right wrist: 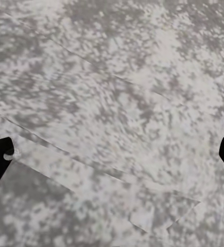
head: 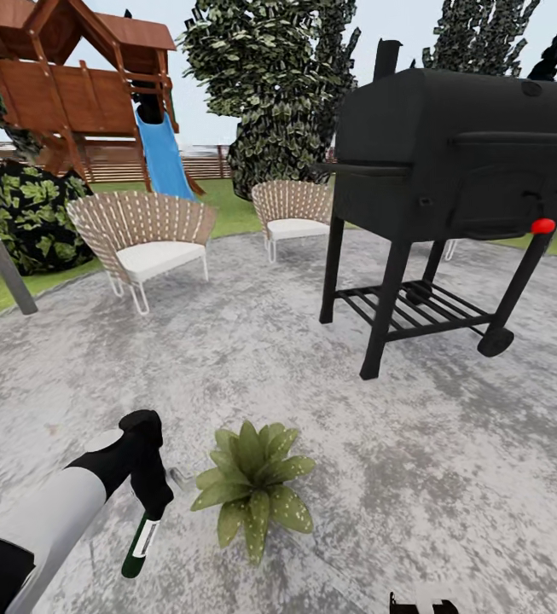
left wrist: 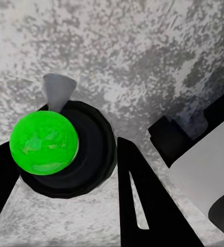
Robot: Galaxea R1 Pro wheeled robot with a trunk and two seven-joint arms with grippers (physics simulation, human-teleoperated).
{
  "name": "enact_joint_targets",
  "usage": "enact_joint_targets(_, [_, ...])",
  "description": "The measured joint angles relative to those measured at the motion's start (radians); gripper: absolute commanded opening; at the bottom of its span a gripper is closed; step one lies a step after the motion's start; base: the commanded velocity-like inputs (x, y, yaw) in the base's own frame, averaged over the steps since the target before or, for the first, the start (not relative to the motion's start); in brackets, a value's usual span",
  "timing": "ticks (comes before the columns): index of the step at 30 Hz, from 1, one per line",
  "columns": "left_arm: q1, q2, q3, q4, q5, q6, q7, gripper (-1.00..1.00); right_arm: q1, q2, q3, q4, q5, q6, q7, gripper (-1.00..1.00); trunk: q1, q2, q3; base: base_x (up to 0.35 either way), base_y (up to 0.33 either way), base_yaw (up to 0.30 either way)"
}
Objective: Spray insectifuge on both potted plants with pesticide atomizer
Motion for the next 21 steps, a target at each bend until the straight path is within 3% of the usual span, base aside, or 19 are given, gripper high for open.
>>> enact_joint_targets(6, [0.001,0.0,-0.008,0.0,0.0,0.0,0.0,-1.0,0.0,-0.001,0.0,0.0,0.0,0.0,0.0,1.0,0.0,0.0,0.0,0.033,0.324,-0.261])
enact_joint_targets(21, [0.003,0.0,-0.004,0.004,0.0,-0.001,0.006,-1.0,0.0,-0.001,0.0,0.0,0.0,0.0,0.0,1.0,0.0,0.0,0.0,-0.102,0.294,-0.262])
